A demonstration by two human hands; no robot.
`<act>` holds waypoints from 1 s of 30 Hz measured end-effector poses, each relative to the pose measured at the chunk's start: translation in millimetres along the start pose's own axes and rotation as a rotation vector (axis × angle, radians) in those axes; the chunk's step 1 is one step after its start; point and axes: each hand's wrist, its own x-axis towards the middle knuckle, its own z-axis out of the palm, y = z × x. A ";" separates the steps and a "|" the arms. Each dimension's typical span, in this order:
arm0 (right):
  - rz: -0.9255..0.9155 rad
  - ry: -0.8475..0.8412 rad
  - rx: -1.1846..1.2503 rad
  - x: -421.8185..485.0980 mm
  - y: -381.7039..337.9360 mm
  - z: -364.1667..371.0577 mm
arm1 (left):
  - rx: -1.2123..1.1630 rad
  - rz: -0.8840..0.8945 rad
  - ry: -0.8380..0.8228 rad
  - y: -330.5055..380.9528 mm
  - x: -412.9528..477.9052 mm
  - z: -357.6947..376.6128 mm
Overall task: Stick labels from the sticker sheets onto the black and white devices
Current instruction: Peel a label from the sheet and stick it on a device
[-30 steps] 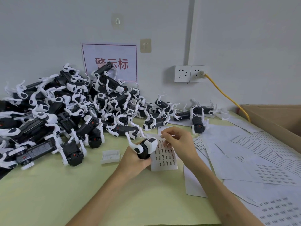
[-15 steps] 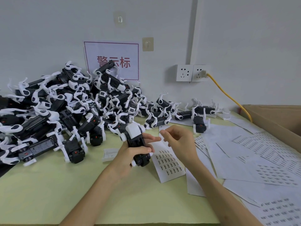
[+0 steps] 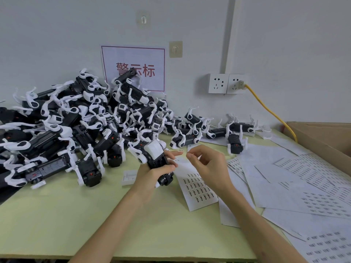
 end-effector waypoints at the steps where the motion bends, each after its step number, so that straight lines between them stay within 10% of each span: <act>1: -0.008 0.020 0.004 0.1 -0.5 -0.4 | 0.058 0.031 0.016 -1.0 0.0 0.0; 30: -0.174 -0.139 -0.375 -4.4 2.8 -5.2 | 0.674 0.191 0.024 -21.7 -3.4 3.8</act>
